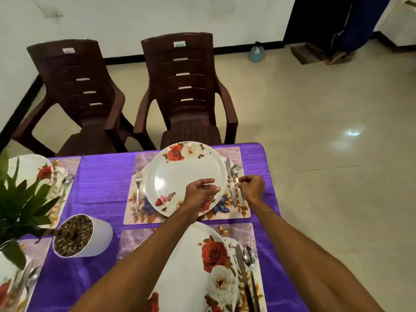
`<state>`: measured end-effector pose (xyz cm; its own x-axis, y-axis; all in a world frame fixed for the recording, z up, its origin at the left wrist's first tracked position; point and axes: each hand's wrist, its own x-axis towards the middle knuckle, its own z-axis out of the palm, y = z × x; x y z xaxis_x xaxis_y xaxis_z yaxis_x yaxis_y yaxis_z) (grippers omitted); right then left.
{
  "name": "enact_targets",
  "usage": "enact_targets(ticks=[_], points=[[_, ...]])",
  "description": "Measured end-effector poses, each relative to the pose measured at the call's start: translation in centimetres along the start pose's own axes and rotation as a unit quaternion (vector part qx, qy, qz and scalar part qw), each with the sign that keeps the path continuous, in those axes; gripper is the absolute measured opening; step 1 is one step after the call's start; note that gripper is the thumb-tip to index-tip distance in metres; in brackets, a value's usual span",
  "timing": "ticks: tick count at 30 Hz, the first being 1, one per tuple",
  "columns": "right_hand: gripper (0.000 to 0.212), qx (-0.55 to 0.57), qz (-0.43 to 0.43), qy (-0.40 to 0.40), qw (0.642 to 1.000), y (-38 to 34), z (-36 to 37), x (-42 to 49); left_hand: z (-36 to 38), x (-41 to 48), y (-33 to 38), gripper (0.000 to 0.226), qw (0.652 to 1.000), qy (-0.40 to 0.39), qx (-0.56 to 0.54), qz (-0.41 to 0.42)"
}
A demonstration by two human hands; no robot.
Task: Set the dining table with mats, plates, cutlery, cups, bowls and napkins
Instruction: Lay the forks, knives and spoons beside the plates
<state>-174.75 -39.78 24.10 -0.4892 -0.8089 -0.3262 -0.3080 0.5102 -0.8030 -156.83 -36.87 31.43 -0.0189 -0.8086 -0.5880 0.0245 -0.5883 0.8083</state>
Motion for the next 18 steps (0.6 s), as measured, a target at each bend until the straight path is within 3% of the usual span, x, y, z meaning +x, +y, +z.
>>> enact_targets(ticks=[11,18], points=[[0.008,-0.107,-0.086,0.046,0.989,0.5,1.1,-0.2,-0.1,0.8,-0.2,0.029,1.0,0.018,0.007,-0.002],[0.016,-0.108,-0.116,0.042,0.986,0.4,0.6,-0.9,-0.6,0.5,-0.3,0.028,1.0,0.025,-0.005,-0.004]])
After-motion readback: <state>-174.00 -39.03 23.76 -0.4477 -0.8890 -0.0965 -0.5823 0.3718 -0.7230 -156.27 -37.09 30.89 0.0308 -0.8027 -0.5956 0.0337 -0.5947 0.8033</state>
